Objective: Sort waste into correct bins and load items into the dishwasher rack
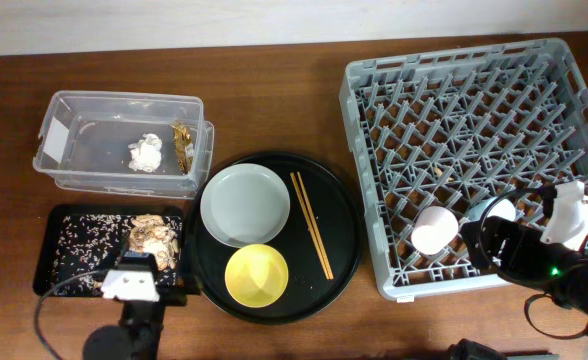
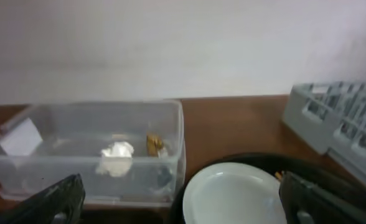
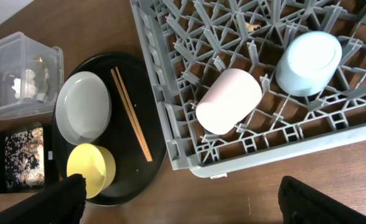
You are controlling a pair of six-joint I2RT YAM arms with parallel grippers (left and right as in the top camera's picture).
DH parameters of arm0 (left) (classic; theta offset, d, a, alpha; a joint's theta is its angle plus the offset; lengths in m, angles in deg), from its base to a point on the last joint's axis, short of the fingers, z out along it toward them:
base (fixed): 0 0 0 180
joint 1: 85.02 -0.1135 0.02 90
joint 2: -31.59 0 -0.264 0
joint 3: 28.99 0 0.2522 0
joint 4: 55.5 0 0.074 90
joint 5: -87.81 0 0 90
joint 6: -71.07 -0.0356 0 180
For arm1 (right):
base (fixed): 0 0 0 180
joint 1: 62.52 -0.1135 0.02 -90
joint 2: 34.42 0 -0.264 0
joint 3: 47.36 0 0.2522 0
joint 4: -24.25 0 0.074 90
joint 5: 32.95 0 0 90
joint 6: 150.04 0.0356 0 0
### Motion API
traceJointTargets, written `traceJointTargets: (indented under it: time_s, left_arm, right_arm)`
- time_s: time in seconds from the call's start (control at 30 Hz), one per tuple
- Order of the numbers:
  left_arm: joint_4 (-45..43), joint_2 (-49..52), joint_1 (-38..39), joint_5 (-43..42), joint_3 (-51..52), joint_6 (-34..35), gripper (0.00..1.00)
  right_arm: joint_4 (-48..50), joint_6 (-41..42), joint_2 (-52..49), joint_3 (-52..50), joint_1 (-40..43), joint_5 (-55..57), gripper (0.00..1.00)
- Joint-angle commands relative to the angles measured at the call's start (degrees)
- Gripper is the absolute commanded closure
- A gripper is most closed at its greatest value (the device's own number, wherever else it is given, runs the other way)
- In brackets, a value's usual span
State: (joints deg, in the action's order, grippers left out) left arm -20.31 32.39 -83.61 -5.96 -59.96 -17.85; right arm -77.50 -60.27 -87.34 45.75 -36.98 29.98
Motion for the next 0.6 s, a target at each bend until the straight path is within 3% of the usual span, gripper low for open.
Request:
traceJointTargets:
  time_s: [0.0, 0.17, 0.57]
  left_arm:
    - [-5.2, -0.5, -0.5, -1.6, 7.2, -0.7, 0.01]
    - [-13.8, -0.5, -0.5, -1.3, 14.7, -0.7, 0.0]
    - [-13.7, -0.4, -0.5, -1.4, 15.1, -0.7, 0.01]
  right_arm:
    - [0.2, -0.4, 0.1, 0.6, 0.3, 0.3, 0.01]
    - [0.2, -0.4, 0.1, 0.6, 0.3, 0.3, 0.01]
    - [0.2, -0.4, 0.1, 0.6, 0.3, 0.8, 0.01]
